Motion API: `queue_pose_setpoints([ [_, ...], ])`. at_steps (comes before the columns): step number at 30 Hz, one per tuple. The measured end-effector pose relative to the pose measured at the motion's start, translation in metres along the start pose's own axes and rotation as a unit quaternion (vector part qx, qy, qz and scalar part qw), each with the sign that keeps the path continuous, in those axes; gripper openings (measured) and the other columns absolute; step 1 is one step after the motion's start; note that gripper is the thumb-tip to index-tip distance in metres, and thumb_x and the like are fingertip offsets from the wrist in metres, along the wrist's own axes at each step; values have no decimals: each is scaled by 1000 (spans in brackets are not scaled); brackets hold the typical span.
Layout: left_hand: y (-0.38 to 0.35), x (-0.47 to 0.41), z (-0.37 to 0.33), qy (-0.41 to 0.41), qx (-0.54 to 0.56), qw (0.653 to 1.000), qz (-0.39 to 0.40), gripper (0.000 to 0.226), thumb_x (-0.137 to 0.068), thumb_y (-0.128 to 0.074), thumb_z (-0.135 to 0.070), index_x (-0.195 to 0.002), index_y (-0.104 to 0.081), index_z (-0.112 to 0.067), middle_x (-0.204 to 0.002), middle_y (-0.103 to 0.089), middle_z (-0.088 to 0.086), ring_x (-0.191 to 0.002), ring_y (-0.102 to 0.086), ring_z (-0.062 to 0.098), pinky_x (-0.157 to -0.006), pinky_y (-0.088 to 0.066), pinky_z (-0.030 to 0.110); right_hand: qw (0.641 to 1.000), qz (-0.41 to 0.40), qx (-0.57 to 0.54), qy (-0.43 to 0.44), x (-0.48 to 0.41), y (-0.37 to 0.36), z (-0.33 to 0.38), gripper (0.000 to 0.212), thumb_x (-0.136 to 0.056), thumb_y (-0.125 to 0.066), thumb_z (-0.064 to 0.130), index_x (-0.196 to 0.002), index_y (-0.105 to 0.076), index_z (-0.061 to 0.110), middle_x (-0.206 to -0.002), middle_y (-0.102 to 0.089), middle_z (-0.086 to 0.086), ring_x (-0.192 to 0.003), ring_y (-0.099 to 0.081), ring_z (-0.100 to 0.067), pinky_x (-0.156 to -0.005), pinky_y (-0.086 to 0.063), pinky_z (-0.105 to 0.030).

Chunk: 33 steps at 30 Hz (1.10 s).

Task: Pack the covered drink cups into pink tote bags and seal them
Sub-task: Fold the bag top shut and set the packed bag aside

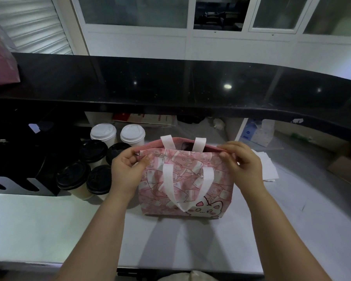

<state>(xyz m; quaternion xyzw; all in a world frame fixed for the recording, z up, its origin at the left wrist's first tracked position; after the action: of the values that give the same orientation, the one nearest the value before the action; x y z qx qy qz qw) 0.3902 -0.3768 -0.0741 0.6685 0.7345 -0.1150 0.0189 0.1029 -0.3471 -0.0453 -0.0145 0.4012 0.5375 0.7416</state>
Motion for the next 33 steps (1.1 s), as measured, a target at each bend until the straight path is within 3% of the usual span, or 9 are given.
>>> queue_pose_setpoints([
  [3,-2,0,0,2,-8,1000,-6,38,-83,-71,2,-92,-77,-35,-91,-77,2,-90,-74,18,-71,-58,24,989,-15,-75,-124,-5,2,3,24,-87,-65,24,-80,-68,46,-85,-67,21,-84,-63,-1,-65,-52,-14],
  [8,-1,0,-2,3,-7,1000,10,37,-81,-73,1,-89,-77,-35,-88,-77,2,-87,-74,17,-70,-57,22,954,-49,-172,-239,-9,-5,9,14,-90,-65,29,-78,-69,35,-78,-69,13,-73,-67,-6,-58,-52,-16],
  [11,0,0,-2,2,-3,1000,11,35,-80,-74,-1,-90,-77,-34,-88,-77,2,-87,-74,17,-70,-57,23,947,-9,-183,-264,-20,7,13,13,-91,-63,25,-83,-68,34,-83,-71,12,-81,-69,-10,-67,-58,-24],
  [14,-1,1,-1,-2,-3,1000,9,37,-80,-73,2,-88,-77,-34,-87,-77,1,-86,-74,16,-70,-56,21,968,99,-162,-166,-41,29,28,26,-91,-61,10,-95,-69,35,-101,-71,9,-100,-66,-10,-87,-54,-28],
  [16,-1,1,-1,-2,-1,1000,8,36,-80,-73,3,-87,-77,-32,-87,-77,1,-86,-74,16,-70,-56,21,976,207,-44,-60,-53,31,45,44,-89,-63,5,-95,-66,48,-113,-63,19,-113,-57,-3,-92,-47,-19],
  [21,-1,0,0,11,4,1000,5,28,-80,-72,6,-93,-73,-20,-86,-77,3,-84,-74,17,-70,-57,23,876,385,271,105,-67,-11,67,51,-89,-61,9,-124,-55,46,-146,-38,16,-139,-21,-17,-111,-27,-43],
  [25,-1,-1,2,15,5,1000,2,26,-80,-72,6,-95,-72,-15,-85,-77,5,-85,-74,19,-74,-59,28,852,401,294,160,-73,-26,68,37,-87,-67,26,-121,-59,37,-143,-44,11,-135,-28,-17,-108,-31,-42],
  [29,1,-1,2,6,-1,1000,9,27,-79,-73,5,-95,-73,-17,-87,-77,4,-86,-73,18,-74,-58,26,894,419,160,0,-92,-19,60,20,-87,-66,35,-106,-61,36,-117,-60,14,-107,-53,-7,-93,-43,-29],
  [33,2,0,2,-2,6,1000,19,31,-79,-73,5,-91,-74,-24,-85,-77,3,-84,-73,16,-71,-56,22,910,352,-4,-218,-103,-14,42,19,-94,-55,43,-101,-69,31,-95,-72,6,-84,-68,-10,-72,-51,-26],
])
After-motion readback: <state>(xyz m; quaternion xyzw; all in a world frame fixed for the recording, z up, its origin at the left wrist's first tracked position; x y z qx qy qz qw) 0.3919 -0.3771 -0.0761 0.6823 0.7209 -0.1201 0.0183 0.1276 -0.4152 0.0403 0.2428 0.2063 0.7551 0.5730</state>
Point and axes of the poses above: each hand's wrist, its own x-axis away from the middle knuckle, its own y-axis out of the back of the hand, z = x × y, the point moved 3 cm from there along -x, towards the middle knuckle
